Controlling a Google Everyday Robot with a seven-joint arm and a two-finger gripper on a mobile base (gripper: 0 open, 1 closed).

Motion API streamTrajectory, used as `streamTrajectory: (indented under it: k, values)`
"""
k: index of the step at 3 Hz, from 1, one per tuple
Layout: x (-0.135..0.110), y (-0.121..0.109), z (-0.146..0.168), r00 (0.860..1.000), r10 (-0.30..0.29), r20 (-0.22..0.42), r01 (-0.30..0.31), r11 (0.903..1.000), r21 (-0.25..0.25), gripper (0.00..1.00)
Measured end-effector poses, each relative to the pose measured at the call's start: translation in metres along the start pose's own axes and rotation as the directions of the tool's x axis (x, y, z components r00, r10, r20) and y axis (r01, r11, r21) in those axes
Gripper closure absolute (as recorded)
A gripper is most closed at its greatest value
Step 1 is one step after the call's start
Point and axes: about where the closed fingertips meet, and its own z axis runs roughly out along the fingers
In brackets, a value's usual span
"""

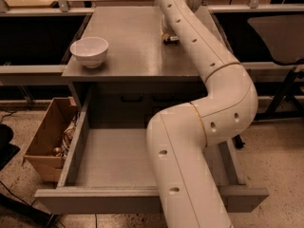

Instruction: Place rxbar chocolate into top drawer

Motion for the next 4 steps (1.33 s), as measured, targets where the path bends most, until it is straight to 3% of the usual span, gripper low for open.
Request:
streamTrajectory:
  k: [1,2,3,4]
  values:
    - [0.004,-0.004,-0.004,1.000,0.004,-0.016,-0.004,0.9998,-0.020,1.00]
    - [0.012,-0.012,-0.012,0.999,0.002,-0.043,-0.005,0.9976,-0.070,1.00]
    - [0.024,-0.030,-0.054,0.992,-0.042,-0.115,0.032,0.9951,-0.094,1.00]
    - [0.034,-0.061,-0.117,0.978,-0.056,-0.200,0.050,0.9982,-0.035,1.00]
